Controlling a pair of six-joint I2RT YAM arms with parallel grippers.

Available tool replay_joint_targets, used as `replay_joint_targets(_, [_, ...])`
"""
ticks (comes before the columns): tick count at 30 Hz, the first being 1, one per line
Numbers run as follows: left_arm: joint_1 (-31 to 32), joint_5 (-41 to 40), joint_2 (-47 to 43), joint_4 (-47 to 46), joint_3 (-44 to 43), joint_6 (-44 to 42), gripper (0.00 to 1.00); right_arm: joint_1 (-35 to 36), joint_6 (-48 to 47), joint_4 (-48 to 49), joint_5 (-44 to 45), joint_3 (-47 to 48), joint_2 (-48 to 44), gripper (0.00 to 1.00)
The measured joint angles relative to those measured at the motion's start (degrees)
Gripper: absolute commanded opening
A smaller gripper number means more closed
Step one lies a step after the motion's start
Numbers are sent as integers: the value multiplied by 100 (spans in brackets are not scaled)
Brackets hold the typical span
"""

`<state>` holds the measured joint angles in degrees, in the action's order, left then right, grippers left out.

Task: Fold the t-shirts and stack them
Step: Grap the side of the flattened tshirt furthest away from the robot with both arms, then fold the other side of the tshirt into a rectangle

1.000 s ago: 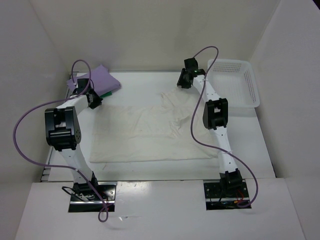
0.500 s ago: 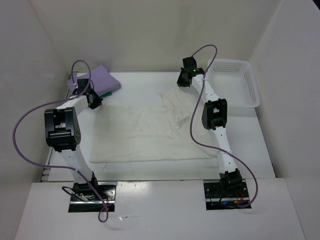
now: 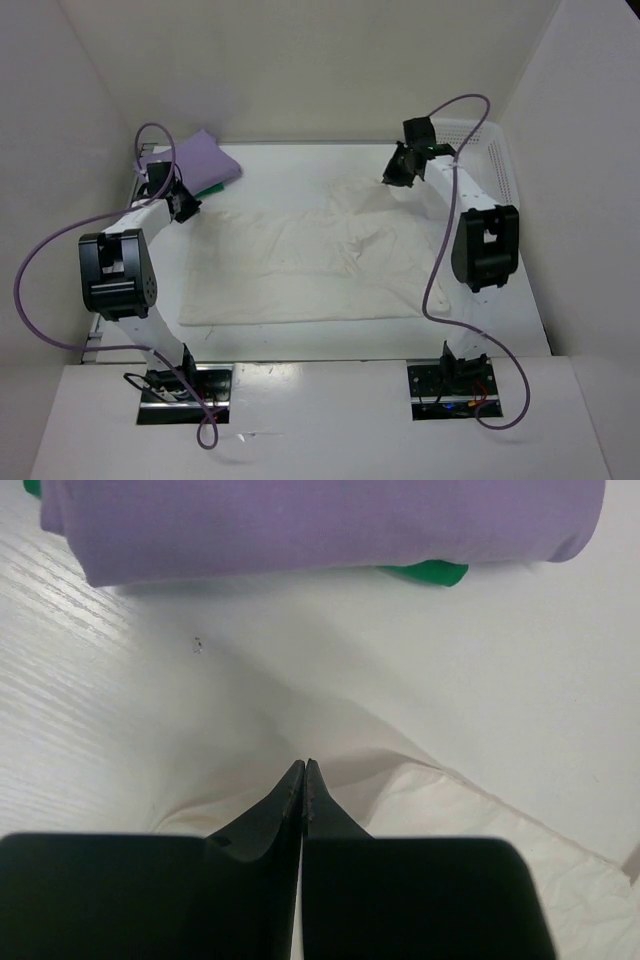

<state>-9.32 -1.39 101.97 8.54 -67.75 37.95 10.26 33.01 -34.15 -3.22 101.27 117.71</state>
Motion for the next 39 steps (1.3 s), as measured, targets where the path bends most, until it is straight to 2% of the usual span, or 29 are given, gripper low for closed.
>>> replay_joint_targets(4, [-37,24,-199,7,109,0,0,-260,55,354,-33,-1064,-962,0])
replay_joint_targets(10, [-42,50,-719,57,398,0,0,-402,59,426,-28,-2428,-1853,0])
replay_joint_targets(17, [-116,87,-1484,326,734,-20,0,-387,177,315,-31,-3567,-3296,0])
replay_joint_targets(21, [-151,87,-1770,437,909,-22,0,-387,313,177,-22,-3995,-4284,0])
replay_joint_targets(27, [-153,85,-2090,667,1147,-28,0,-389,450,-190,-42,-4588,-5219,0])
replay_joint_targets(31, [-166,81,-2271,828,1355,-31,0,-391,557,-619,-136,-4918,-5613,0])
replay_joint_targets(39, [-201,57,-2509,1209,1484,-46,0,-431,704,-1340,-450,-4935,-5849,0])
